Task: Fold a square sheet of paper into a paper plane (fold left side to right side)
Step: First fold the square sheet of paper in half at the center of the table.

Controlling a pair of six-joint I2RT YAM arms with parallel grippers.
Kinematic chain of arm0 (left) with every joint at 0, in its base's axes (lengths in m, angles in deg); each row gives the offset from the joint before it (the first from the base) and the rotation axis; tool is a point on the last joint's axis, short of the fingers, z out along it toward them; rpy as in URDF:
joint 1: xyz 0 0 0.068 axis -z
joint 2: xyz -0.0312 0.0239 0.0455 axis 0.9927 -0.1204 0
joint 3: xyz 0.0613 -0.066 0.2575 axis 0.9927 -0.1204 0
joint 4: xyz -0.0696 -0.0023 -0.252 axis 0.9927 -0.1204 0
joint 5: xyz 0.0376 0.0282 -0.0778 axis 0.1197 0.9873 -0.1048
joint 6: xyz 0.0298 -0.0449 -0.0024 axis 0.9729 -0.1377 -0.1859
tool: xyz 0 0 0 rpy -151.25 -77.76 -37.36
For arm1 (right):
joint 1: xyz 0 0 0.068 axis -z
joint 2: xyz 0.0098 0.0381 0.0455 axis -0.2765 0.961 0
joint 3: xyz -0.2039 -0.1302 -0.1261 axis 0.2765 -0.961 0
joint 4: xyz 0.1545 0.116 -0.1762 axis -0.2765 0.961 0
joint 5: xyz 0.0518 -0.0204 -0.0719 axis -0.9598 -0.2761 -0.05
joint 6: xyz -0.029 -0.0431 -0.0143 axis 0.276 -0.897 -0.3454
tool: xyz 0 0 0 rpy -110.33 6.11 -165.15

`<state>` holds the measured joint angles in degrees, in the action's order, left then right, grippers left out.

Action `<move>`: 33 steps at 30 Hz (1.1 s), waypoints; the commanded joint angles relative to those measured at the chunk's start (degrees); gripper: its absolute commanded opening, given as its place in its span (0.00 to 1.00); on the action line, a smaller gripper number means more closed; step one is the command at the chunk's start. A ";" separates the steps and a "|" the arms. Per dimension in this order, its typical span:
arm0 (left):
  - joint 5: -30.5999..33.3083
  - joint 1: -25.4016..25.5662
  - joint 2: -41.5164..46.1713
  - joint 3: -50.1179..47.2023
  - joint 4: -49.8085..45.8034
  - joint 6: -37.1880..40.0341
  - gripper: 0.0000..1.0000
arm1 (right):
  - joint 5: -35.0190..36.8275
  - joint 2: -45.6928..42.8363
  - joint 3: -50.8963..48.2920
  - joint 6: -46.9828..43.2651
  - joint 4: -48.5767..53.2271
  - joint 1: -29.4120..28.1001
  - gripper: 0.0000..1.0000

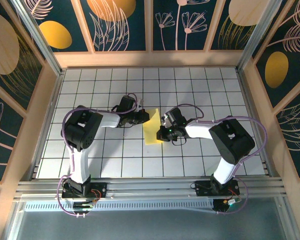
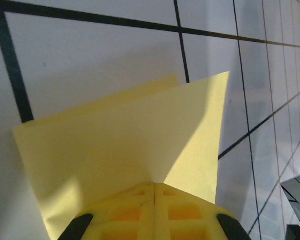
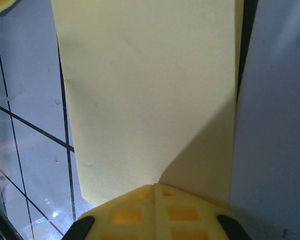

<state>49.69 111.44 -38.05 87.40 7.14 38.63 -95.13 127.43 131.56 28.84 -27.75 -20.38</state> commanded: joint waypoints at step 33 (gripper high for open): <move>4.27 -9.16 -5.88 3.18 3.76 1.93 0.03 | 7.61 3.24 -3.10 -0.17 8.48 0.30 0.00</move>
<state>49.47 104.08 -41.40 89.24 11.71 38.66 -95.02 127.48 131.56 28.81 -28.01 -20.38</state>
